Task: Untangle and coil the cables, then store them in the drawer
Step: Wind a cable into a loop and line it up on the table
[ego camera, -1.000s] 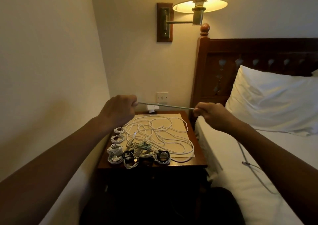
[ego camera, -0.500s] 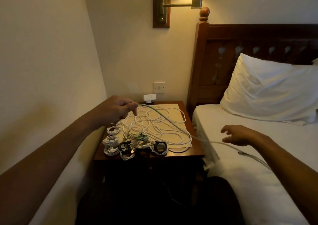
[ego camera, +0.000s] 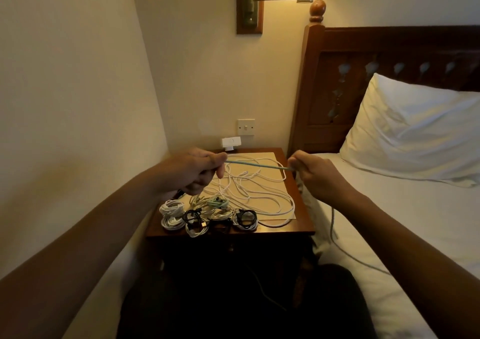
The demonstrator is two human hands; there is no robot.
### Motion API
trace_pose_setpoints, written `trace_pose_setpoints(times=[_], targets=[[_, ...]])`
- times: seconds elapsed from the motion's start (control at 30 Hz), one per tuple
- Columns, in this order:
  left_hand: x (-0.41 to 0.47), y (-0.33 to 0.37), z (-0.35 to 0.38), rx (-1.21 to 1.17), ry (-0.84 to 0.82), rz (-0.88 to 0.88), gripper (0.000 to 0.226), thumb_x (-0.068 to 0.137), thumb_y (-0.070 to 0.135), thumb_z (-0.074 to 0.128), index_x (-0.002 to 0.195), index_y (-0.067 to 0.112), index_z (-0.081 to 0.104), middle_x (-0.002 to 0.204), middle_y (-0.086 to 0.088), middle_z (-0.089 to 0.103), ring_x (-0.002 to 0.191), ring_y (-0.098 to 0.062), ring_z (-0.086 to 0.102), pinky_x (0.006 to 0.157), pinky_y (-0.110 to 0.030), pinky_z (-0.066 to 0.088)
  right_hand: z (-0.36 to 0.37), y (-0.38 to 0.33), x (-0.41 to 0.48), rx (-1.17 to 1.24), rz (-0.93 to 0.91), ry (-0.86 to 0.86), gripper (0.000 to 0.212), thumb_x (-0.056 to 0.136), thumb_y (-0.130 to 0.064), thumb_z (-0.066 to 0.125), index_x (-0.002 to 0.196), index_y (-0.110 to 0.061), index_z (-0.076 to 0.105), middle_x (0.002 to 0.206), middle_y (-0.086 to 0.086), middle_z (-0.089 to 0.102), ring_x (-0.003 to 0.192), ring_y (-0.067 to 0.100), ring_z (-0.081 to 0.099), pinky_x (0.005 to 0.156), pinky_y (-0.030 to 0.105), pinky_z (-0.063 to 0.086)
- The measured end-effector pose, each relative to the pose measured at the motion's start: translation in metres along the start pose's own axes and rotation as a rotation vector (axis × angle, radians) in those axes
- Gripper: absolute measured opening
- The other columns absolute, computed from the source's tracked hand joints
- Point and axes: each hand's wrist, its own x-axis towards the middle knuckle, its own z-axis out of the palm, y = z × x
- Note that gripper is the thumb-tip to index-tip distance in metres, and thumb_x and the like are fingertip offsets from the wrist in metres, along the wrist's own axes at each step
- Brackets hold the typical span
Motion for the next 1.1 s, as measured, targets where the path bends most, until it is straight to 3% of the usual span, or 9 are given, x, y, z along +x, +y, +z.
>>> trace_pose_setpoints(times=[0.13, 0.33, 0.43, 0.5, 0.6, 0.7, 0.8, 0.93, 1.1], targets=[[0.005, -0.032, -0.026, -0.367, 0.186, -0.031, 0.037, 0.106, 0.035, 0.046, 0.079, 0.010, 0.052, 0.043, 0.003, 0.031, 0.030, -0.006, 0.022, 0.032, -0.016, 0.022, 0.008, 0.048, -0.019, -0.050, 0.025, -0.016, 0.024, 0.108, -0.023, 0.048, 0.090, -0.036, 0.056, 0.084, -0.020, 0.060, 0.076, 0.004, 0.060, 0.060, 0.010, 0.040], [0.017, -0.065, -0.050, -0.569, 0.525, -0.026, 0.035, 0.107, 0.037, 0.046, 0.083, 0.012, 0.052, 0.043, 0.008, 0.034, 0.030, -0.004, 0.023, 0.033, -0.016, 0.022, 0.003, 0.103, -0.040, -0.259, 0.239, -0.102, 0.016, 0.108, -0.029, 0.048, 0.097, -0.032, 0.059, 0.102, 0.001, 0.072, 0.081, 0.017, 0.062, 0.063, 0.020, 0.042], [0.016, -0.050, -0.023, -0.547, 0.376, -0.007, 0.032, 0.106, 0.034, 0.048, 0.088, 0.009, 0.054, 0.046, 0.005, 0.033, 0.032, -0.005, 0.023, 0.034, -0.017, 0.021, 0.000, 0.088, -0.042, -0.400, 0.370, -0.383, 0.017, 0.105, -0.035, 0.056, 0.117, -0.027, 0.065, 0.124, 0.004, 0.070, 0.100, 0.020, 0.063, 0.079, 0.027, 0.050], [0.013, -0.031, -0.001, -0.422, 0.194, -0.018, 0.031, 0.105, 0.033, 0.048, 0.095, 0.005, 0.057, 0.051, 0.003, 0.031, 0.035, -0.007, 0.022, 0.033, -0.018, 0.021, -0.003, 0.055, -0.040, -0.346, 0.319, -0.501, 0.049, 0.099, -0.041, 0.066, 0.143, -0.024, 0.053, 0.144, 0.001, 0.057, 0.125, 0.022, 0.057, 0.097, 0.029, 0.047], [0.009, -0.004, 0.028, -0.287, -0.035, -0.038, 0.031, 0.107, 0.029, 0.046, 0.105, 0.004, 0.063, 0.057, 0.002, 0.029, 0.042, -0.009, 0.022, 0.037, -0.021, 0.019, 0.000, -0.015, -0.032, 0.022, 0.116, -0.383, 0.079, 0.091, -0.055, 0.067, 0.157, -0.032, 0.031, 0.158, -0.006, 0.043, 0.142, 0.017, 0.044, 0.113, 0.039, 0.042], [0.009, 0.011, 0.042, -0.382, -0.156, -0.025, 0.028, 0.106, 0.020, 0.042, 0.112, 0.004, 0.064, 0.060, 0.002, 0.030, 0.044, -0.006, 0.022, 0.040, -0.020, 0.019, 0.021, -0.053, -0.020, 0.320, -0.063, -0.211, 0.039, 0.104, -0.037, 0.056, 0.142, -0.029, 0.051, 0.115, -0.005, 0.071, 0.106, 0.011, 0.066, 0.094, 0.041, 0.054], [0.006, 0.012, 0.033, -0.551, -0.137, 0.061, 0.029, 0.101, 0.015, 0.044, 0.117, 0.000, 0.063, 0.064, 0.001, 0.039, 0.046, -0.005, 0.028, 0.043, -0.019, 0.029, 0.034, -0.057, -0.014, 0.406, -0.087, -0.060, 0.021, 0.110, -0.026, 0.045, 0.111, -0.024, 0.066, 0.070, -0.005, 0.057, 0.064, 0.016, 0.055, 0.062, 0.042, 0.048], [0.001, 0.003, 0.020, -0.795, 0.028, 0.141, 0.033, 0.101, 0.025, 0.048, 0.116, 0.000, 0.064, 0.069, 0.002, 0.050, 0.050, -0.004, 0.038, 0.047, -0.018, 0.040, 0.049, -0.049, -0.023, 0.116, 0.001, -0.130, 0.026, 0.110, -0.038, 0.039, 0.118, -0.030, 0.062, 0.086, -0.011, 0.063, 0.075, 0.005, 0.057, 0.067, 0.029, 0.049], [0.018, -0.007, 0.026, -0.830, 0.200, 0.252, 0.036, 0.109, 0.026, 0.040, 0.128, 0.002, 0.059, 0.093, -0.010, 0.074, 0.070, -0.014, 0.064, 0.069, -0.028, 0.059, 0.069, -0.088, -0.049, -0.156, -0.076, -0.489, 0.024, 0.109, -0.034, 0.044, 0.131, -0.027, 0.049, 0.113, 0.008, 0.068, 0.096, 0.025, 0.066, 0.084, 0.049, 0.059]])
